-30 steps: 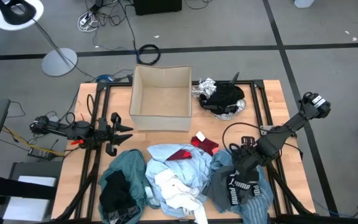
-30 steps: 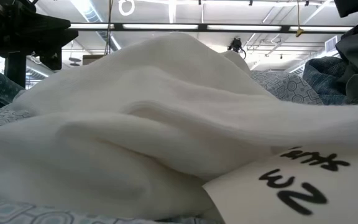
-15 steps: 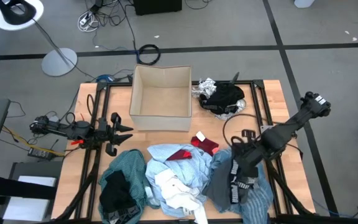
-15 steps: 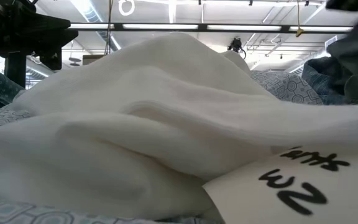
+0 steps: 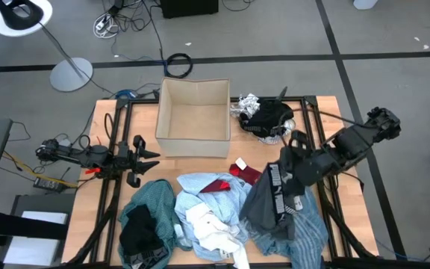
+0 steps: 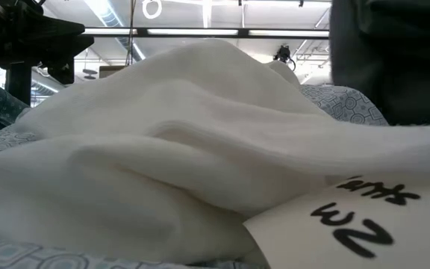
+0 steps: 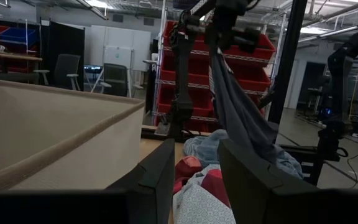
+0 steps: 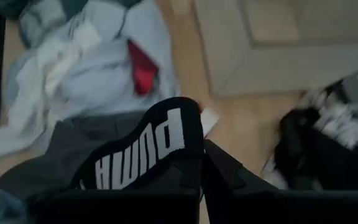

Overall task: Sort clothes
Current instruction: Put the gray boxers into the laundry organizer

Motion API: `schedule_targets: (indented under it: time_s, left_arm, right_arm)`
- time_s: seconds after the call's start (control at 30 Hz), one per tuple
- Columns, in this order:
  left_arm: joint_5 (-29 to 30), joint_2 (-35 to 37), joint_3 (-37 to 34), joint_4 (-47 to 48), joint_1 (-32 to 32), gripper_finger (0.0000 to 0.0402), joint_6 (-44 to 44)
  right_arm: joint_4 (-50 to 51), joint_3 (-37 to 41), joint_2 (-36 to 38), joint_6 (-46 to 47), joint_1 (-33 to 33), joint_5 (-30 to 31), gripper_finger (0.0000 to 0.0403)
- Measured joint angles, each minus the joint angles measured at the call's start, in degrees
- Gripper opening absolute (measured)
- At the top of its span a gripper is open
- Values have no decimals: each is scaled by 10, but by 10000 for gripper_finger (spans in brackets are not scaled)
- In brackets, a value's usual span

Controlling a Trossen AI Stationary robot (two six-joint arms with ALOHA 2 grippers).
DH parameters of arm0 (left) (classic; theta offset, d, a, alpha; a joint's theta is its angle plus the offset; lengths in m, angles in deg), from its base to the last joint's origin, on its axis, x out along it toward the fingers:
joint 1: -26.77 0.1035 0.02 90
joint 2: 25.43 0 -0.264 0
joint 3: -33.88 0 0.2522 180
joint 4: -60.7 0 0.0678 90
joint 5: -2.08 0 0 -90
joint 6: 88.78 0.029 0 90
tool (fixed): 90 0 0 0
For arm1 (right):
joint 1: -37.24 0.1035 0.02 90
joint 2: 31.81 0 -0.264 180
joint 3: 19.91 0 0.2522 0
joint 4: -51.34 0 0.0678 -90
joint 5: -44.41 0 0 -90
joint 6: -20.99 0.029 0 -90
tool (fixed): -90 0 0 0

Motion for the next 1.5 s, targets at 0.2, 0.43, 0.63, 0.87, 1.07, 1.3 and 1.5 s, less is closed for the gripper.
schedule_targets:
  time_s: [0.2, 0.43, 0.63, 0.87, 1.07, 1.3, 1.5]
  left_arm:
    - [0, 0, 0, 0, 0, 131, 0]
    - [0, 0, 0, -1, 0, 131, 0]
    - [0, 0, 0, -3, 0, 131, 0]
    - [4, 0, 0, -4, 0, 131, 0]
    - [50, 0, 0, -4, 0, 131, -9]
    - [101, -21, 16, 38, 0, 131, -12]
    - [136, -74, 77, 122, 0, 131, -8]
  right_arm:
    - [-113, -3, 0, -118, -68, 4, 1]
    - [-271, -3, 0, -230, -148, -11, 1]
    - [-432, -3, -1, -327, -221, -41, 1]
    - [-628, -3, -3, -377, -302, -109, 1]
    - [-748, -10, -42, -386, -367, -197, 1]
    - [-754, -145, -164, -386, -415, -270, 0]
    - [-745, -304, -271, -386, -455, -319, 1]
